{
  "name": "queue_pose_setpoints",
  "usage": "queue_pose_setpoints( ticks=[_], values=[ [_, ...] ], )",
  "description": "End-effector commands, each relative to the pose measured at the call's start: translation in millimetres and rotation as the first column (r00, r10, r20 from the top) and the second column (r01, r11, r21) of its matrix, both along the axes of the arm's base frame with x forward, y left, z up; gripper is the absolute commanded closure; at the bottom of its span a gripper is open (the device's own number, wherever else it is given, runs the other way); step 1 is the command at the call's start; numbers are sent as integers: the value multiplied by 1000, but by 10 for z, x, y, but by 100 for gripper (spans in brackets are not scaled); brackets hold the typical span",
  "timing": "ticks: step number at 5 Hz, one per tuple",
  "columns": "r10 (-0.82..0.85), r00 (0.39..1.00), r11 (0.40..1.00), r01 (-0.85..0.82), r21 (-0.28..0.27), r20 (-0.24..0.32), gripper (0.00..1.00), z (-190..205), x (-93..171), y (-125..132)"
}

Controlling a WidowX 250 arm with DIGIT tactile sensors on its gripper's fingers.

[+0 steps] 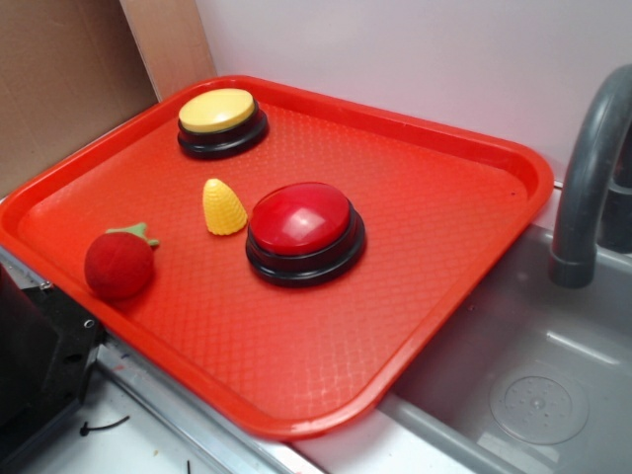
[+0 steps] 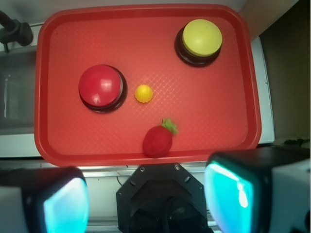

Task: Push the yellow button.

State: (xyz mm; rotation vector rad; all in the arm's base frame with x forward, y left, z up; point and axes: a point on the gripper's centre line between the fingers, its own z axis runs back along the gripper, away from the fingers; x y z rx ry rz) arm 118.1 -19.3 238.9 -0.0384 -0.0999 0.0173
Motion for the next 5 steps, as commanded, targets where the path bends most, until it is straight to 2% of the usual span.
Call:
queue_pose_setpoints(
  ticks=[1, 2, 3, 4, 5],
  values=[
    [268, 963, 963, -269, 35, 10, 0, -629, 831, 701],
    [292, 955, 956, -293, 5, 55, 0, -965, 1089, 994],
    [293, 948, 950, -303, 69, 125, 0, -1188, 1235, 1182],
    [255, 952, 955, -275, 110, 167, 0, -1343, 1312, 1200],
    [231, 957, 961, -252, 110, 173, 0, -1474, 1431, 1227]
  ],
)
